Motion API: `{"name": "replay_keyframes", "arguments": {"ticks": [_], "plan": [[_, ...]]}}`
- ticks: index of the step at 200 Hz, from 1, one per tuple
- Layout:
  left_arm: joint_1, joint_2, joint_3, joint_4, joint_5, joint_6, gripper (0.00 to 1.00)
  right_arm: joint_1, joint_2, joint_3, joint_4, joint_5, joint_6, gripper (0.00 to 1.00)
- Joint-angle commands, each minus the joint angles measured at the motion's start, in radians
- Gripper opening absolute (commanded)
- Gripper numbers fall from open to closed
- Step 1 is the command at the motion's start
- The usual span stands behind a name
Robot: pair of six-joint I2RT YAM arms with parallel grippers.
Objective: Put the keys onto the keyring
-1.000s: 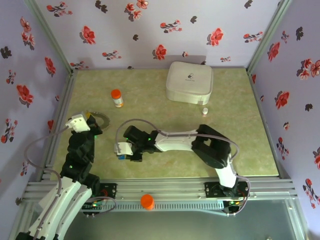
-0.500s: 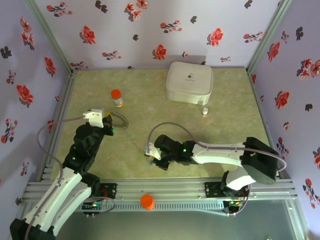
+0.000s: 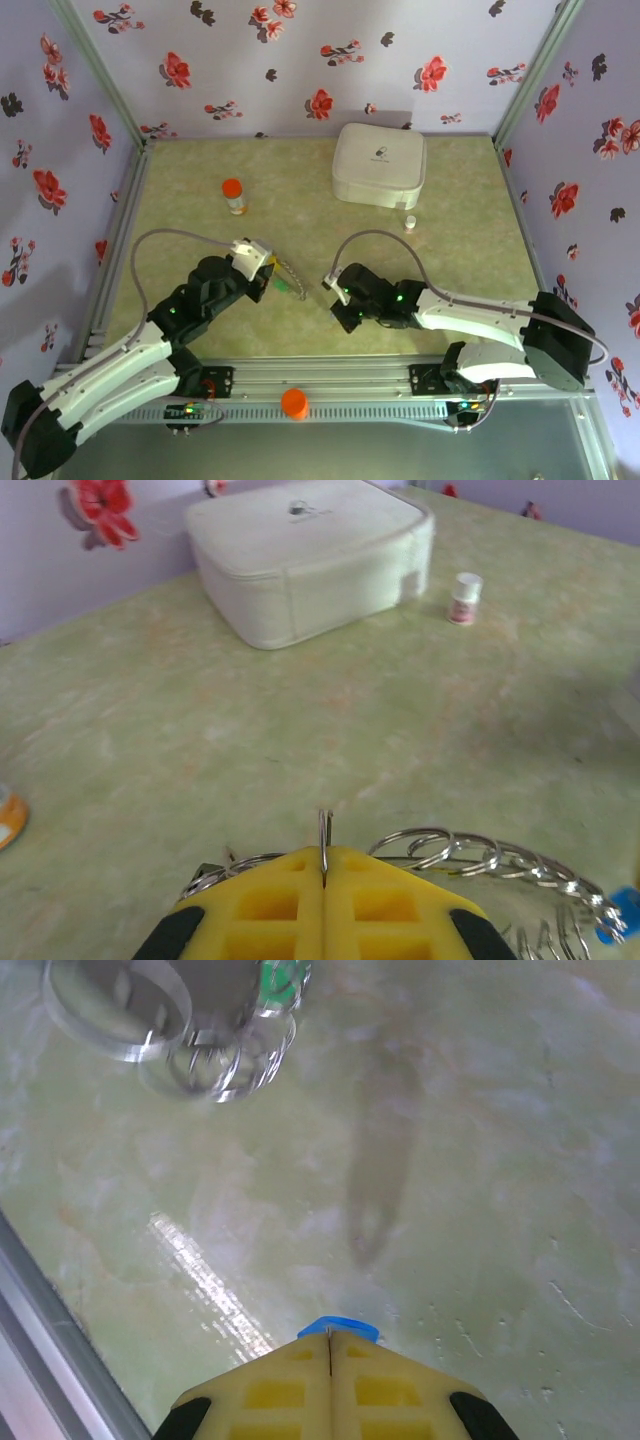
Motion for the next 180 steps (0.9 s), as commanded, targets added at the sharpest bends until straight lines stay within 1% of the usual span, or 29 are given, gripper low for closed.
{"name": "replay_keyframes", "arguments": {"ticks": [1,31,54,71,108,129,155,180], "plan": [[-0.011,0.012,0.023,0.070,0.066,0.070,0.00,-0.035,0.029,0.023,-0.029,-0.059,0.060,0.00],[-0.011,0.032,0.004,0.097,0.120,0.105,0.00,-0.070,0.063,0.037,-0.028,-0.110,0.038,0.00],[-0.011,0.032,-0.007,0.103,0.159,0.126,0.00,-0.085,0.052,0.052,-0.027,-0.125,0.010,0.00],[-0.013,0.034,-0.009,0.103,0.184,0.136,0.00,-0.086,0.021,0.053,-0.011,-0.132,-0.030,0.00],[-0.013,0.050,-0.001,0.102,0.277,0.144,0.00,-0.088,-0.055,0.059,0.012,-0.138,-0.154,0.00],[-0.014,0.062,0.002,0.102,0.320,0.141,0.00,-0.089,-0.115,0.054,0.047,-0.122,-0.203,0.00],[-0.015,0.083,0.004,0.106,0.376,0.148,0.00,-0.090,-0.175,0.042,0.107,-0.151,-0.245,0.00],[-0.014,0.109,0.006,0.123,0.430,0.155,0.00,-0.090,-0.184,0.056,0.134,-0.190,-0.287,0.00]]}}
